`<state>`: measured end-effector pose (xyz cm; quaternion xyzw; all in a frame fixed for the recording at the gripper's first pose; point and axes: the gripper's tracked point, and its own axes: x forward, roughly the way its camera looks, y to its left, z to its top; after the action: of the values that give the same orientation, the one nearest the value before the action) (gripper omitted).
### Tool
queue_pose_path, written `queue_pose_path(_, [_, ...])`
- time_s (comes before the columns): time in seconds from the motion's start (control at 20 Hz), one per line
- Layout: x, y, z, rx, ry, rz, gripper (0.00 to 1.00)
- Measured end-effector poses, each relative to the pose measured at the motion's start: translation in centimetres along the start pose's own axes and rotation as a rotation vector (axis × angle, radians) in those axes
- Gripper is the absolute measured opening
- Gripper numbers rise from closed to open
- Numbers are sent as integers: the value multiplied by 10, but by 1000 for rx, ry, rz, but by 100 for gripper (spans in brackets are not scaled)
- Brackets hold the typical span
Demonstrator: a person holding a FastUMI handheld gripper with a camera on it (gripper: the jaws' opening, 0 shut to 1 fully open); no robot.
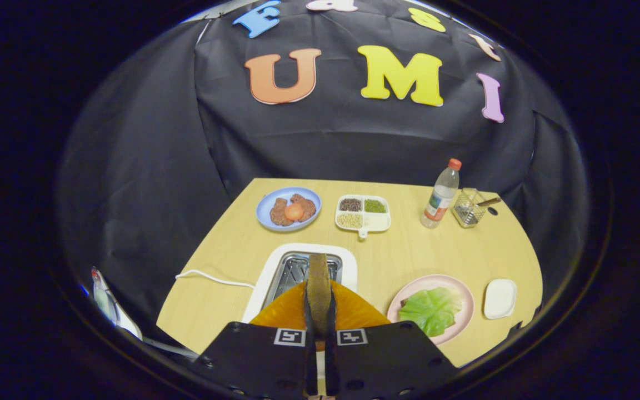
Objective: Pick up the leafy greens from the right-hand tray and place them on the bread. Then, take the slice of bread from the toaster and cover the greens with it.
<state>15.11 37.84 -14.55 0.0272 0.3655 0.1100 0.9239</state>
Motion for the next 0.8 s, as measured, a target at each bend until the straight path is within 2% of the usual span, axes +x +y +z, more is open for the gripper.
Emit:
queue_pose_path(0.45, [-99, -10, 67, 35, -155, 57, 5])
queue_pose_path(0.65, [-120, -40, 82, 52, -184, 55, 5])
queue_pose_path(0.8, [-112, -79, 80, 81, -198, 23, 5])
